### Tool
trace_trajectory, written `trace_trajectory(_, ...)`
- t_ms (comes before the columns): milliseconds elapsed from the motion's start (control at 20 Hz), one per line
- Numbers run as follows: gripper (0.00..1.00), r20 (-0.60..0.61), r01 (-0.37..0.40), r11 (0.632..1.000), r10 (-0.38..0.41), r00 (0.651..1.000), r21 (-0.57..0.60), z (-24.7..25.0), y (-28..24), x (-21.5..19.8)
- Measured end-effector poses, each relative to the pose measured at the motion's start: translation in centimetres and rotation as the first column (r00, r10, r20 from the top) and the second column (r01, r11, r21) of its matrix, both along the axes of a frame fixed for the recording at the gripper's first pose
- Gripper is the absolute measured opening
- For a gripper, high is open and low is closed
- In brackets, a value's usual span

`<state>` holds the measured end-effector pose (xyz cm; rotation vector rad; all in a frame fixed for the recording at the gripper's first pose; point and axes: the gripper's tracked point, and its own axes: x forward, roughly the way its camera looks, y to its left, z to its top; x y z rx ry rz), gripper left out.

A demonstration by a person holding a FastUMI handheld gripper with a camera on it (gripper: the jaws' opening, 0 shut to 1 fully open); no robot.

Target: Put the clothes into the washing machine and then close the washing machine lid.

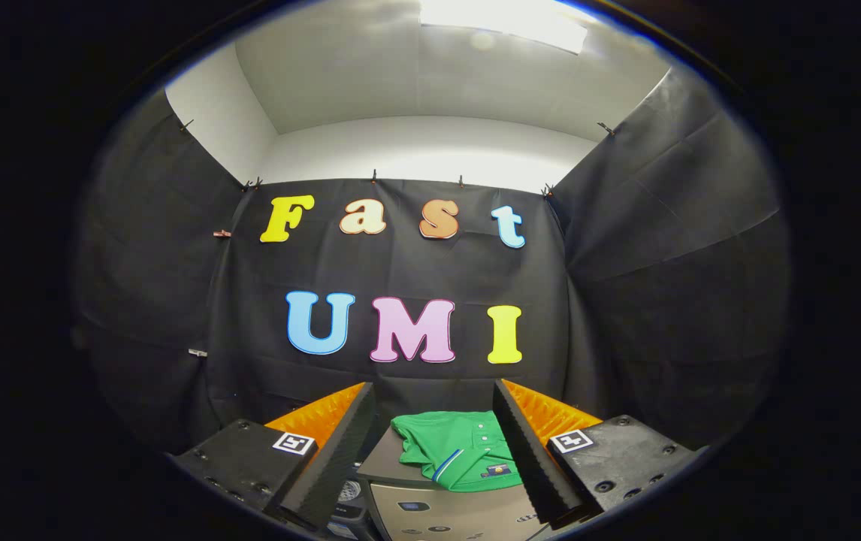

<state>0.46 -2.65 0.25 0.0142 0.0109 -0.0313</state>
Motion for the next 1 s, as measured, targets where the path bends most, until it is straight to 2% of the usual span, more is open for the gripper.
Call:
trace_trajectory(300,0.98,-0.023,0.013,1.0,-0.012,1.0,0.001,-0.6,-1.2,1.2)
trace_trajectory(500,0.97,-0.062,0.021,1.0,-0.022,0.998,-0.008,-1.3,-2.1,3.4)
trace_trajectory(1000,0.98,-0.195,0.039,0.999,-0.039,0.98,-0.003,-3.8,-4.2,12.5)
